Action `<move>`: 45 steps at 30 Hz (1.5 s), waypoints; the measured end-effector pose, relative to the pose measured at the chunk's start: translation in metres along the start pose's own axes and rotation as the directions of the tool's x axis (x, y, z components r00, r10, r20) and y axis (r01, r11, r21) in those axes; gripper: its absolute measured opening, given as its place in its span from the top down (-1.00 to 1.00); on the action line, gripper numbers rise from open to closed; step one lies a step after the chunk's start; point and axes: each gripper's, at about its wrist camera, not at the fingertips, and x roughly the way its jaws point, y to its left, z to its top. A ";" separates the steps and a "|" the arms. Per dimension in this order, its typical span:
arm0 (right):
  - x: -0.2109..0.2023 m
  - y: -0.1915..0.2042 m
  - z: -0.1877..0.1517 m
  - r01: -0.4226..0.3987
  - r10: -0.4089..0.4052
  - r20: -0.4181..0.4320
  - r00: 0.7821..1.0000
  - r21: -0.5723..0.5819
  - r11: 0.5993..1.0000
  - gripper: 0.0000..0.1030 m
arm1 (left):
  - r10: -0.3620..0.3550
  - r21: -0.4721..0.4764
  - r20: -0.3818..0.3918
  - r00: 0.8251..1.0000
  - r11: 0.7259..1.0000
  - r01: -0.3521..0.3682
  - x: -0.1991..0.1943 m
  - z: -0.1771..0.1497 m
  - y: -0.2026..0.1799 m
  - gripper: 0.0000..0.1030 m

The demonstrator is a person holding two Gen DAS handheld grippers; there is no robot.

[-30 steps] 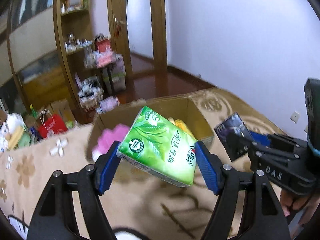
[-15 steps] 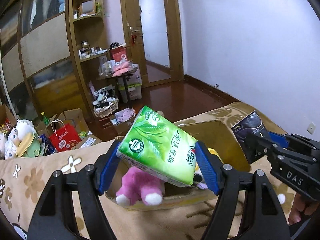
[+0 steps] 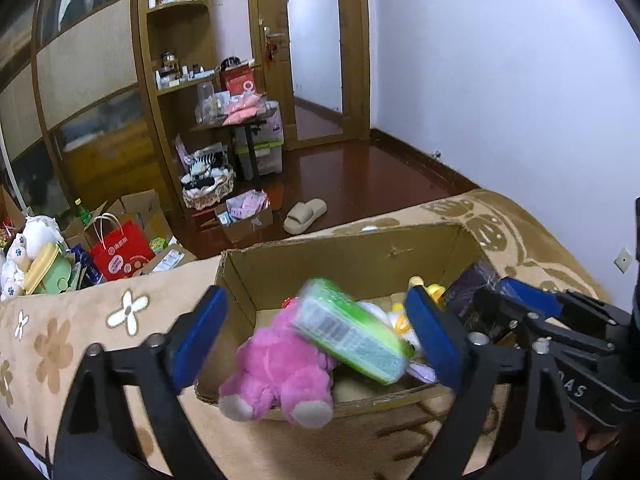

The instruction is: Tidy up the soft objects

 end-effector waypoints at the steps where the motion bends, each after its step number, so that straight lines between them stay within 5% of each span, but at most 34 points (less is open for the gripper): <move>1: 0.000 0.000 0.000 -0.004 0.004 0.002 1.000 0.000 1.000 0.27 | 0.002 0.004 0.014 1.000 1.000 -0.002 -0.003 0.000 0.000 -0.86; 3: -0.001 0.001 0.000 -0.005 0.005 0.008 1.000 0.000 1.000 0.04 | 0.008 0.013 0.024 1.000 1.000 -0.008 -0.007 0.000 -0.002 -0.91; 21: -0.085 0.019 0.002 0.085 -0.080 0.140 0.987 -0.034 0.996 -1.00 | 0.122 -0.001 0.073 0.990 0.992 -0.122 -0.095 -0.022 0.017 -0.99; 36: -0.156 0.044 -0.008 0.134 -0.112 0.211 0.971 -0.097 0.986 -1.00 | 0.177 -0.017 0.124 0.976 0.984 -0.176 -0.190 -0.055 0.026 -0.99; 45: -0.172 0.043 -0.024 0.174 -0.151 0.213 0.965 -0.091 0.980 -1.00 | 0.179 -0.013 0.114 0.977 0.984 -0.179 -0.191 -0.065 0.023 -0.99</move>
